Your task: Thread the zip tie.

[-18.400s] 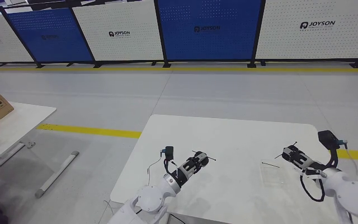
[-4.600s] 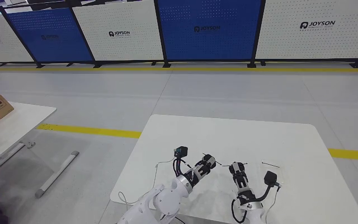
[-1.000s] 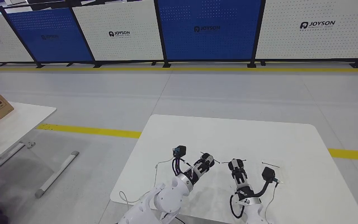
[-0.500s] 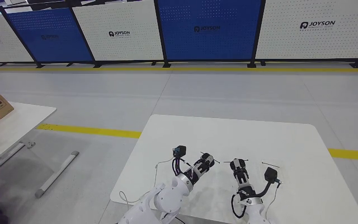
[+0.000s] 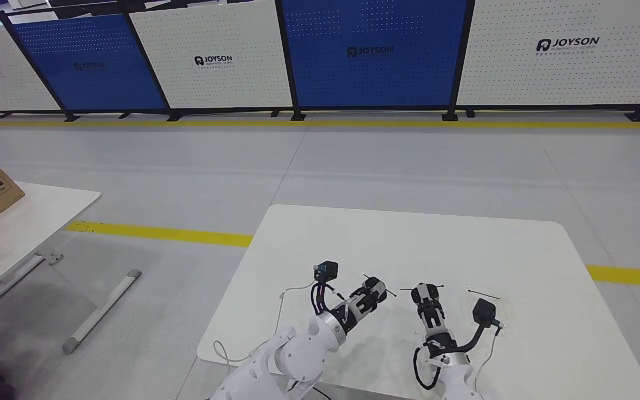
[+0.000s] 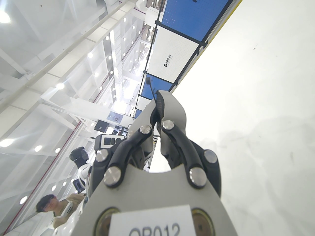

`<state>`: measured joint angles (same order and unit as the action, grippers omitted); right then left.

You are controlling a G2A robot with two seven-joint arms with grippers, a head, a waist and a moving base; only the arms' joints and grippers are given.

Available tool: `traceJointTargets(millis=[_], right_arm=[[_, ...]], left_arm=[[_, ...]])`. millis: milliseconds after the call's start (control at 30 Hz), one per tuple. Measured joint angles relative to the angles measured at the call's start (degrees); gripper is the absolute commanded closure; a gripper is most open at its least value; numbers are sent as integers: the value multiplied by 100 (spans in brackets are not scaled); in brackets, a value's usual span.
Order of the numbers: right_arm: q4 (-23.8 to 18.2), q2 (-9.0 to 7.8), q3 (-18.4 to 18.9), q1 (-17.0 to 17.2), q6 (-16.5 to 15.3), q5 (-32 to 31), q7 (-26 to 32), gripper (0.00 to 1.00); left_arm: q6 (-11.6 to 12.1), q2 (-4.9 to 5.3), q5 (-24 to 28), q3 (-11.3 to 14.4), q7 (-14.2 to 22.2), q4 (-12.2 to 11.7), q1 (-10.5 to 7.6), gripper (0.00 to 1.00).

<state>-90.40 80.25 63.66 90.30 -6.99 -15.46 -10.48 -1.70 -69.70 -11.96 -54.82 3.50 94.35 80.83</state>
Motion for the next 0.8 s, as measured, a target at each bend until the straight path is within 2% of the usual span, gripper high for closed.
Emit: traceJointTargets(millis=[300, 800], right_arm=[[0, 0, 0, 0, 0, 0, 0, 100], [-23, 10, 0, 43, 45, 7, 69, 100]], left_arm=[[155, -14, -203, -6, -179, -22, -54, 100], [155, -14, -210, -4, -185, -25, -56, 100]])
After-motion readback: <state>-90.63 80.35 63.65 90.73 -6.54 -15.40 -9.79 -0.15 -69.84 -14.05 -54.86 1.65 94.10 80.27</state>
